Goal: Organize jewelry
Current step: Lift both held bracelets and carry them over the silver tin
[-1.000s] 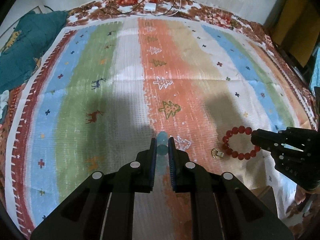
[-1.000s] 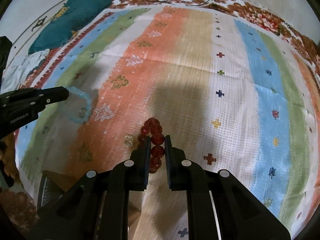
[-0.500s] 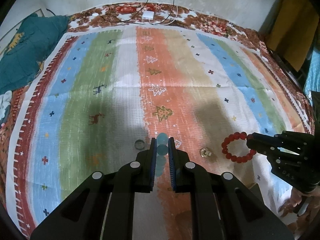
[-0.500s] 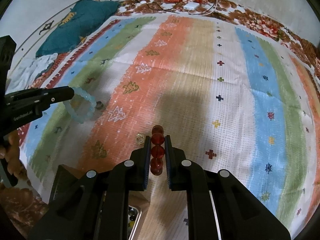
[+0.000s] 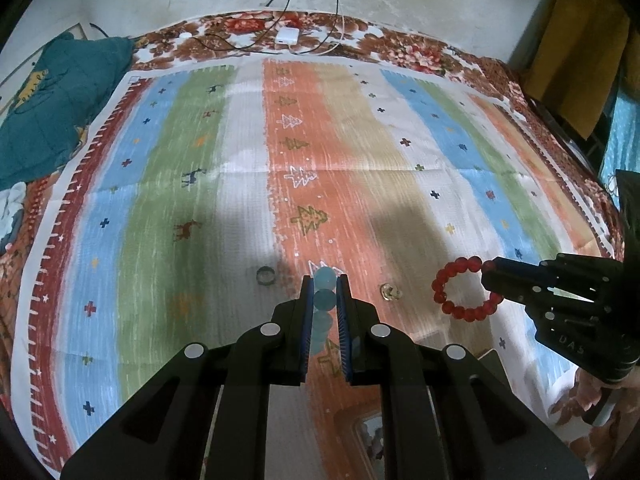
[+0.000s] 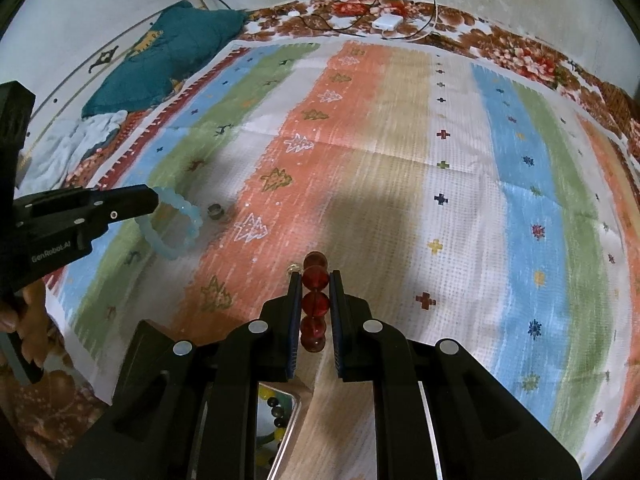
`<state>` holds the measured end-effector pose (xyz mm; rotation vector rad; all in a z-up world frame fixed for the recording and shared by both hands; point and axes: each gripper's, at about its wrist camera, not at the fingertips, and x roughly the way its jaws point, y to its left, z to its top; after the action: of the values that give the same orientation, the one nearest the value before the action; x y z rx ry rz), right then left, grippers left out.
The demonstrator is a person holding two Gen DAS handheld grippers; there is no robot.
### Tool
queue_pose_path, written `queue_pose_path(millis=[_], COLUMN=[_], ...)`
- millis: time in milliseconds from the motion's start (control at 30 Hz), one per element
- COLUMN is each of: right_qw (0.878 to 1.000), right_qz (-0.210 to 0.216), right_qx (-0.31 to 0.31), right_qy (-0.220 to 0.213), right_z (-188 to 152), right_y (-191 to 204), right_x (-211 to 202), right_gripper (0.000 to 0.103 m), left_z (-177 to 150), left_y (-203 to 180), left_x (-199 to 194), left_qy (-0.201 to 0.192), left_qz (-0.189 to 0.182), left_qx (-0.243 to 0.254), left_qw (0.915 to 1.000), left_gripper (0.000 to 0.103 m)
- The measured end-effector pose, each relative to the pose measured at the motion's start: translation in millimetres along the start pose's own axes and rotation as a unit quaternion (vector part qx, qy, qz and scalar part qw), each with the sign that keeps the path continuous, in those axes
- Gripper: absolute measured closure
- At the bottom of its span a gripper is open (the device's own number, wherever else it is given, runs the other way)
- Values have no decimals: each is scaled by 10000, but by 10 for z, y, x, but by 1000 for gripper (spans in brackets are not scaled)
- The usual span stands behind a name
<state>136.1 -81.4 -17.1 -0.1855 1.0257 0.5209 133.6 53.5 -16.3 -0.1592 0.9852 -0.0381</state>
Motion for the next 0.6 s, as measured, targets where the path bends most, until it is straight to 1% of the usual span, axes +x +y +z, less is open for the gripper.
queue_pose_path(millis=[233,600], right_qw=[9998,9991], right_qz=[76,189], right_qx=[-32,-133], right_qy=[-153,-364], right_z=[-31,-126], right_y=[49,173], right_x=[-119,-367], right_gripper=[89,89], left_z=[-59,-156], left_y=[-35,-196], left_x=[-112,-354], left_qy=[-108,-285], left_qz=[-75,-257], left_qx=[11,104], left_qw=[9999,9992], left_gripper=[92,92])
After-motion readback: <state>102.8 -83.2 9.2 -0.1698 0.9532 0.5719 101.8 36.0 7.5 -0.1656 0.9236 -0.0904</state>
